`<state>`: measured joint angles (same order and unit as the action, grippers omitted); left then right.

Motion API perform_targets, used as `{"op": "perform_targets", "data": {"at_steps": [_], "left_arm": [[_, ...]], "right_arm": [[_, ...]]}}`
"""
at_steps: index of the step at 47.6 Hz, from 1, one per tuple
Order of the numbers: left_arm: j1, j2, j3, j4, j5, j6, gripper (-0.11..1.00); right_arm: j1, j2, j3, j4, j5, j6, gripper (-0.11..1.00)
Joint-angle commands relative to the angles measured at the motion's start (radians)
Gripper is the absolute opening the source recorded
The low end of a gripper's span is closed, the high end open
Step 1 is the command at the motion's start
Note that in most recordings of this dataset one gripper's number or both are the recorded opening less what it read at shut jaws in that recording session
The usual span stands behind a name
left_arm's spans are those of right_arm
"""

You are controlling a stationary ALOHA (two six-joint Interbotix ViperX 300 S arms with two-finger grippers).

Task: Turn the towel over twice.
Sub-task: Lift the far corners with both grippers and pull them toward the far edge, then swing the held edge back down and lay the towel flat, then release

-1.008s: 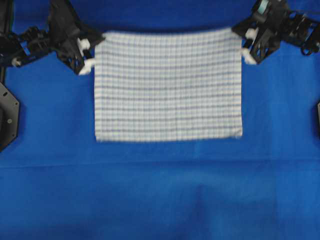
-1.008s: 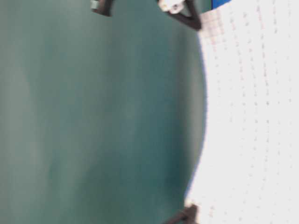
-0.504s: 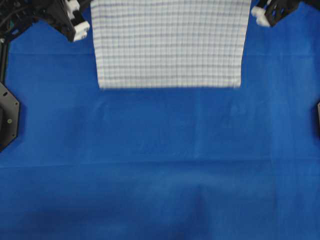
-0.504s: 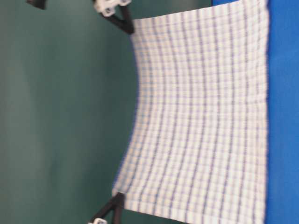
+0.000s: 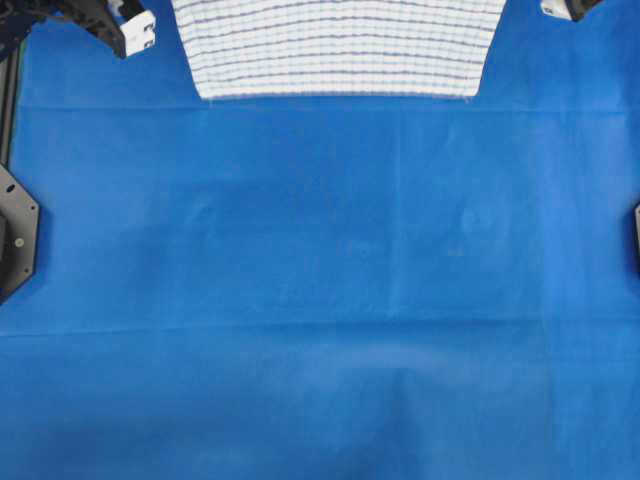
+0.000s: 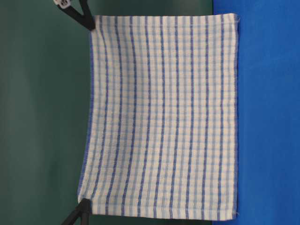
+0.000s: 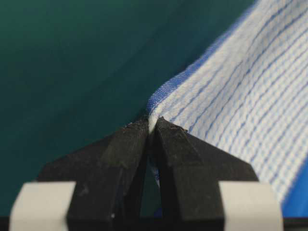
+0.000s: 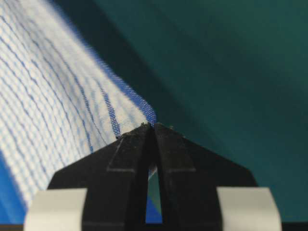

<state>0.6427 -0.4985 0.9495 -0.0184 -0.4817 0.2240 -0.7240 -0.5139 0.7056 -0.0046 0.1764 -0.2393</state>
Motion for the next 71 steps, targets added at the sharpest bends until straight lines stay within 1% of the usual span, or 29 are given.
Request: {"op": "perform_targets", "data": {"at_steps": [1, 11, 16, 20, 24, 25, 31, 34, 41, 42, 51, 57, 65, 71], "left_arm": [[-0.023, -0.035, 0.005, 0.0, -0.006, -0.002, 0.03], [-0.08, -0.097, 0.06, 0.0, 0.0, -0.002, 0.03], [-0.112, -0.123, 0.103, 0.0, 0.0, -0.002, 0.03], [-0.146, -0.141, 0.143, 0.0, 0.0, -0.002, 0.03], [-0.176, -0.153, 0.178, 0.0, 0.0, -0.003, 0.03], [-0.186, -0.155, 0.186, 0.0, 0.0, -0.006, 0.03], [-0.253, -0.166, 0.238, 0.0, 0.002, -0.049, 0.03], [-0.293, -0.166, 0.255, 0.0, 0.002, -0.057, 0.03], [-0.422, -0.152, 0.287, 0.0, 0.002, -0.081, 0.03], [-0.449, -0.149, 0.29, -0.002, 0.005, -0.091, 0.03], [-0.606, -0.104, 0.295, 0.0, 0.066, -0.172, 0.03], [-0.696, -0.057, 0.29, 0.0, 0.087, -0.204, 0.03], [-0.776, 0.018, 0.281, 0.0, 0.089, -0.219, 0.03], [-0.805, 0.064, 0.261, 0.0, 0.091, -0.221, 0.03]], "right_arm": [[0.029, -0.034, -0.011, 0.0, 0.014, 0.005, 0.05], [0.117, -0.089, 0.02, 0.011, 0.101, 0.017, 0.05], [0.173, -0.114, 0.035, 0.031, 0.149, 0.021, 0.05], [0.232, -0.133, 0.051, 0.04, 0.178, 0.04, 0.05], [0.291, -0.147, 0.069, 0.04, 0.196, 0.067, 0.05], [0.314, -0.15, 0.078, 0.04, 0.202, 0.083, 0.05], [0.41, -0.158, 0.121, 0.04, 0.215, 0.149, 0.05], [0.459, -0.158, 0.141, 0.04, 0.21, 0.178, 0.05], [0.574, -0.144, 0.189, 0.04, 0.207, 0.249, 0.05], [0.586, -0.14, 0.193, 0.04, 0.206, 0.258, 0.05], [0.704, -0.091, 0.245, 0.04, 0.17, 0.348, 0.05], [0.772, -0.046, 0.264, 0.04, 0.149, 0.396, 0.05], [0.856, 0.025, 0.27, 0.04, 0.081, 0.439, 0.05], [0.89, 0.072, 0.268, 0.04, 0.048, 0.457, 0.05]]}}
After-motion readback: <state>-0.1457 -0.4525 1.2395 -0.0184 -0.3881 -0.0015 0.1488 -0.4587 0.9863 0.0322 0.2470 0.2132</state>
